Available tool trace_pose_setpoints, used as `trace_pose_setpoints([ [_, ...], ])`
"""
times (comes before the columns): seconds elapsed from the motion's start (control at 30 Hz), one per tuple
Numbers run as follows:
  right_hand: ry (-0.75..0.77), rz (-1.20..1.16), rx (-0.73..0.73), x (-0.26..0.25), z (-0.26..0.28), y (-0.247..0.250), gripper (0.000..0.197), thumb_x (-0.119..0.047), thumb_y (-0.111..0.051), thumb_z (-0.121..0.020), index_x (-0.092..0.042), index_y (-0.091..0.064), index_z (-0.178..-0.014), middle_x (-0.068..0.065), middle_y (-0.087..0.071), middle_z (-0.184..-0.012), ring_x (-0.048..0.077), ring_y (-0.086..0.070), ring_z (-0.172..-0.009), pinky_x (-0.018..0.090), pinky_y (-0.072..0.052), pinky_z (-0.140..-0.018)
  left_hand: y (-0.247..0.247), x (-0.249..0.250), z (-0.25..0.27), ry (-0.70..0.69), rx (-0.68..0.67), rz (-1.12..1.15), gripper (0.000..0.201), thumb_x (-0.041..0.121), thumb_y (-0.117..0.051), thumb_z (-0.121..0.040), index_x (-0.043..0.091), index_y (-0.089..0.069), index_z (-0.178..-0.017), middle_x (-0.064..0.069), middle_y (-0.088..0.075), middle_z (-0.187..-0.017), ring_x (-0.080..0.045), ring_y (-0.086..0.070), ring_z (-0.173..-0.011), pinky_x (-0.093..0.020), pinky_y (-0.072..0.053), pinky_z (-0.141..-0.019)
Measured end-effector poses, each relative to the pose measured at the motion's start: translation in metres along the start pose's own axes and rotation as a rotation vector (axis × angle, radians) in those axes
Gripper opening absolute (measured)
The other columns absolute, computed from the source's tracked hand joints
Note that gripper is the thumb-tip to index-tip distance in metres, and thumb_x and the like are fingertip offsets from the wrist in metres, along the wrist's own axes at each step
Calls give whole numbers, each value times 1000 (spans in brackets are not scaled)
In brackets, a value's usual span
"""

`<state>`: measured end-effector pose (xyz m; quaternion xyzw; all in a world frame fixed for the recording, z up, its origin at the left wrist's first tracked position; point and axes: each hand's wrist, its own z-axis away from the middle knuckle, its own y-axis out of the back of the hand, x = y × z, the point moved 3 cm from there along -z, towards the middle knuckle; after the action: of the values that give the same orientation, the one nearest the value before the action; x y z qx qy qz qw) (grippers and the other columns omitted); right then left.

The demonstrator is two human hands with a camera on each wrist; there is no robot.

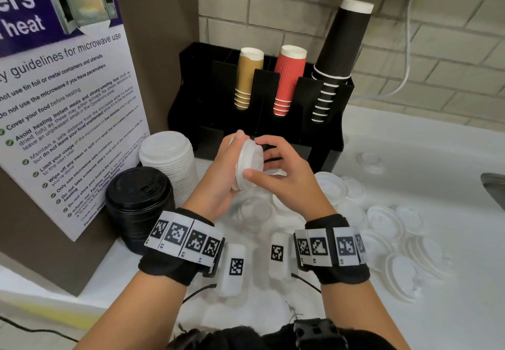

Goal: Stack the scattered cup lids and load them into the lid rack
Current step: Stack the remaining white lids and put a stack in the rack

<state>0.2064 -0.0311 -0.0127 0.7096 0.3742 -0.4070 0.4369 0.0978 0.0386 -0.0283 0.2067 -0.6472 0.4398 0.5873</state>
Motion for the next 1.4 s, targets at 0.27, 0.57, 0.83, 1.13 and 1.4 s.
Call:
trace_pose_setpoints([
  [0.27, 10, -66, -58, -2, 2, 1, 49, -10, -75, -80, -27, -59, -123, -6, -62, -110, 11, -62, -101, 19, -52, -79, 5, 3, 8, -13, -102, -59, 58, 62, -43, -88, 27, -52, -133, -8, -61, -131, -27, -60, -120, -59, -44, -102],
  [0.57, -2, -127, -67, -2, 2, -7, 51, -8, -76, -80, -22, -60, -126, 1, -62, -114, 11, -61, -102, 19, -54, -71, 5, 1, 9, -13, -40, -9, 65, 64, -45, -80, 25, -48, -133, -8, -64, -127, -24, -65, -113, -55, -50, -97],
  [0.83, -118, 66, -151, 14, -38, -8, 38, -26, -45, -101, -19, -49, -138, 3, -62, -125, 12, -57, -117, 25, -46, -98, 20, 15, -1, -123, 136, -55, 12, 36, -60, -88, 34, -56, -99, 10, -60, -94, -11, -59, -88, -26, -50, -56],
  [1.13, -320, 1078, -812, 78, -77, -66, 83, -39, -73, -81, -32, -27, -150, 5, -38, -144, 26, -42, -130, 37, -43, -102, 26, 29, 1, -177, 218, -1, 8, 28, -55, -95, 35, -54, -98, 4, -51, -98, -14, -54, -82, -22, -50, -48],
  [1.4, -262, 794, -576, 67, -83, -49, 61, -40, -63, -88, -28, -37, -142, 7, -48, -132, 25, -53, -115, 32, -46, -88, 31, 25, 3, -164, 211, 15, 8, 27, -52, -96, 33, -51, -101, 4, -51, -95, -12, -54, -83, -25, -49, -56],
])
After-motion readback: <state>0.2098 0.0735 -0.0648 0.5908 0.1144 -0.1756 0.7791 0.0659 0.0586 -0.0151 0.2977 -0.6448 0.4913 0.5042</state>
